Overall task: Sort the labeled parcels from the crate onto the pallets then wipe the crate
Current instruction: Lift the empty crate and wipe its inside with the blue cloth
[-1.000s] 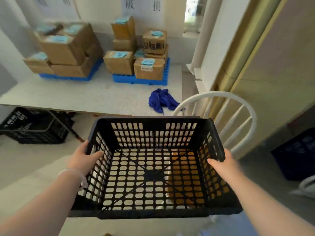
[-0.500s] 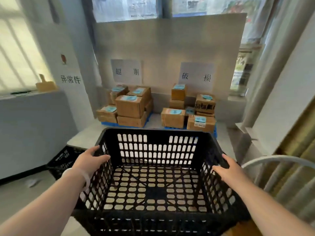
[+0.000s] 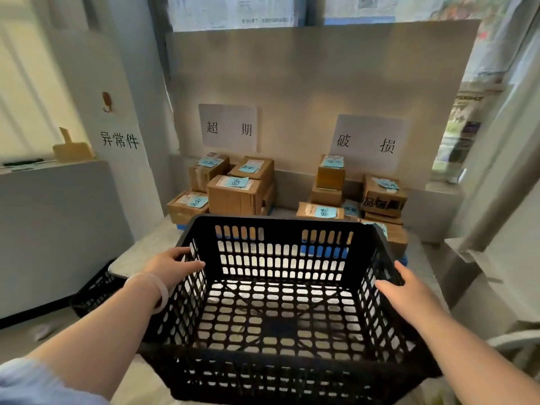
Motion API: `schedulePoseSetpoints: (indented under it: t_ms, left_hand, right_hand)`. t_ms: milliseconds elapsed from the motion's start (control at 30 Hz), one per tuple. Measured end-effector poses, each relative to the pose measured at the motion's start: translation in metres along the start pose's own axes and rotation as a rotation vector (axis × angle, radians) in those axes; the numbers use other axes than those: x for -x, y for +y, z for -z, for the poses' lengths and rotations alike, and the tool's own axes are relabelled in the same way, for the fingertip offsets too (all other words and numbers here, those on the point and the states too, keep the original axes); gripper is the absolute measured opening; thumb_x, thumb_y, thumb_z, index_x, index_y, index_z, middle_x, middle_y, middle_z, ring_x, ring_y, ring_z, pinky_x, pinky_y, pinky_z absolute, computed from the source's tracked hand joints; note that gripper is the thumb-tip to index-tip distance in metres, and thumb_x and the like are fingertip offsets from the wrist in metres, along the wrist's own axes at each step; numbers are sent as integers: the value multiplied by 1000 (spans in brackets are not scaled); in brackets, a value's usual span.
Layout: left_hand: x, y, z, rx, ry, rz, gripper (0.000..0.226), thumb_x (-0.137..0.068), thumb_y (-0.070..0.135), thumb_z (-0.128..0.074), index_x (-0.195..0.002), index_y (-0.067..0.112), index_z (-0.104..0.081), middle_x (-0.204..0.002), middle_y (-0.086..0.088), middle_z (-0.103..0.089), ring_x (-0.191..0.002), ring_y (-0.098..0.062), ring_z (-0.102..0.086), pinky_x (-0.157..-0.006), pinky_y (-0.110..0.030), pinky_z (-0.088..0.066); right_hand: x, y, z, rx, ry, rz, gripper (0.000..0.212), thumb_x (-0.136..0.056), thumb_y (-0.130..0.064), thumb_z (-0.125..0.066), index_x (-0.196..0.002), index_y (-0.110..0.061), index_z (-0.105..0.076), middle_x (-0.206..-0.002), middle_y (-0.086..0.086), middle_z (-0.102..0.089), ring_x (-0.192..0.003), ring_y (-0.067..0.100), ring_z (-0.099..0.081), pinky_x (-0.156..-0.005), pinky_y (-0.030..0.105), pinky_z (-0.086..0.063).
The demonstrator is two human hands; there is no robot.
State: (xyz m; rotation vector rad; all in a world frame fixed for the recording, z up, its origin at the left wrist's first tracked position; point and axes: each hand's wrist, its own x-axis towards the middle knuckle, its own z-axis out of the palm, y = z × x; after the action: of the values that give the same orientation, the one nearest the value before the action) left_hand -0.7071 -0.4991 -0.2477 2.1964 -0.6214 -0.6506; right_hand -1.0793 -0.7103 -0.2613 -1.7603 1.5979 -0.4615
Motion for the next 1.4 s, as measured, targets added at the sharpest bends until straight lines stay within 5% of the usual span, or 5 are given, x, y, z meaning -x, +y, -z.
schedulePoseSetpoints:
  t_ms: [300, 433, 1033, 1233, 1400]
  left_hand:
    - [-89, 1, -14, -38, -101, -1, 57, -77, 44, -78, -129, 34, -58, -133, -8, -56, -120, -27, -52, -101, -41, -42]
    - [-133, 4, -13, -46, -131, -36, 51, -75, 45, -79, -122, 33, -62, -124, -7, -59, -107, -24, -56, -95, -43, -48]
    - [-246, 23, -18, -332, -253, -158, 74, -73, 59, -74, -138, 42, -43, -154, -10, -16, -137, -34, -32, -107, -49, -36]
    - [-235, 31, -35, -701, -155, -208, 94, -78, 68, -60, -152, 44, -8, -161, -8, 12, -148, -35, -3, -117, -53, -19]
    - [-205, 68, -93, -838, -192, -485, 94, -82, 75, -48, -151, 44, 7, -162, -3, 14, -149, -28, 2, -120, -51, -12]
  right_hand:
    - [-62, -17, -43, 143, -48, -125, 83, -92, -41, -59, -156, -34, -6, -144, 8, -48, -115, 28, -57, -79, 35, -48]
    - [-84, -34, -51, 209, -82, -148, 91, -90, -45, -61, -156, -33, 0, -153, 10, -37, -123, 29, -51, -84, 35, -47]
    - [-138, -62, -92, 393, -25, -263, 132, -60, -77, -68, -150, -36, 18, -157, 11, -27, -135, 31, -41, -103, 45, -45]
    - [-135, -60, -90, 350, -30, -243, 120, -72, -68, -69, -154, -32, 11, -160, 9, -18, -143, 29, -27, -112, 44, -34]
    - [-137, -44, -74, -70, -14, -229, 70, -94, -61, -45, -154, -40, -15, -160, -2, -24, -144, 23, -28, -114, 42, -25]
